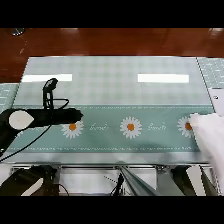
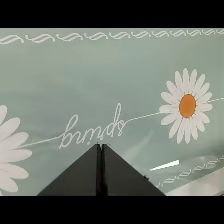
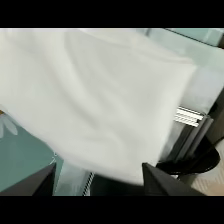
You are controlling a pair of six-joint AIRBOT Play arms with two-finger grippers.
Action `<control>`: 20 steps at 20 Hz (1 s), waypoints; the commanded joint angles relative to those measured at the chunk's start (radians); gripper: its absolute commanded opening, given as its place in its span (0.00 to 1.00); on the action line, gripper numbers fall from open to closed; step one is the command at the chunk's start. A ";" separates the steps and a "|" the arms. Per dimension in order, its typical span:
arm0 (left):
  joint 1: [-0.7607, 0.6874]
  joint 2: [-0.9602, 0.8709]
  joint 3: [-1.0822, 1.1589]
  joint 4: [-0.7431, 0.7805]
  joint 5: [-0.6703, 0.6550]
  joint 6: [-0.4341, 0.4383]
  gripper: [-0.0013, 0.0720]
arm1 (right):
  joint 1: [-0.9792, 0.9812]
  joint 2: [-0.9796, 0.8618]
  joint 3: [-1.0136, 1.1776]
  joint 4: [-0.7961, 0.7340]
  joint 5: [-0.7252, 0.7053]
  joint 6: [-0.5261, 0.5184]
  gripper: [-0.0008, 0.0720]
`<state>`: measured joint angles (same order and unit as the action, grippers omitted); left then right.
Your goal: Fold the shirts.
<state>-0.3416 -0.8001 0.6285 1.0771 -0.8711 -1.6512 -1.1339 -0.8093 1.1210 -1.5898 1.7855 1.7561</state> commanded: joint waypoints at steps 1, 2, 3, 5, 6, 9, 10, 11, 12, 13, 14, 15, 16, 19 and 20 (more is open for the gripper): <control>0.015 -0.001 0.019 0.079 0.109 0.066 0.06 | -0.013 -0.010 -0.002 0.093 -0.048 -0.019 0.86; 0.047 -0.002 0.055 0.122 0.130 0.065 0.06 | -0.010 -0.025 0.021 0.208 -0.082 -0.026 0.82; 0.091 -0.002 0.102 0.137 0.130 0.066 0.06 | 0.005 -0.042 0.044 0.341 -0.127 -0.037 0.49; 0.187 -0.007 0.224 0.136 0.131 0.073 0.06 | 0.089 -0.080 0.083 0.637 -0.262 -0.119 0.04; 0.227 -0.021 0.304 0.136 0.129 0.073 0.06 | 0.171 -0.099 0.101 0.753 -0.360 -0.135 0.04; 0.234 -0.102 0.579 0.127 0.086 0.074 0.06 | 0.576 -0.160 0.187 0.814 -0.667 -0.246 0.04; 0.206 -0.133 0.655 0.121 0.052 0.085 0.06 | 0.715 -0.182 0.204 0.772 -0.731 -0.280 0.04; 0.166 -0.158 0.707 0.117 0.017 0.110 0.06 | 0.855 -0.203 0.207 0.700 -0.780 -0.298 0.04; 0.117 -0.179 0.729 0.118 -0.017 0.131 0.06 | 0.983 -0.230 0.207 0.580 -0.805 -0.298 0.04; 0.069 -0.196 0.723 0.124 -0.048 0.146 0.06 | 1.083 -0.261 0.206 0.455 -0.801 -0.281 0.04; 0.024 -0.220 0.695 0.148 -0.082 0.147 0.06 | 1.166 -0.295 0.199 0.332 -0.773 -0.249 0.04; -0.014 -0.245 0.641 0.172 -0.087 0.145 0.06 | 1.234 -0.335 0.182 0.200 -0.726 -0.198 0.04; -0.035 -0.270 0.579 0.200 -0.078 0.123 0.06 | 1.276 -0.370 0.150 0.081 -0.689 -0.136 0.04; -0.004 -0.391 0.455 0.261 -0.116 0.057 0.06 | 1.289 -0.443 0.006 -0.112 -0.636 0.051 0.04; 0.018 -0.428 0.459 0.256 -0.158 0.057 0.06 | 1.279 -0.452 -0.020 -0.121 -0.636 0.068 0.04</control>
<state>-0.3325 -1.1347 1.1419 1.2991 -0.9539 -1.5623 0.0902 -1.2030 1.1862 -1.5063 1.1229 1.6897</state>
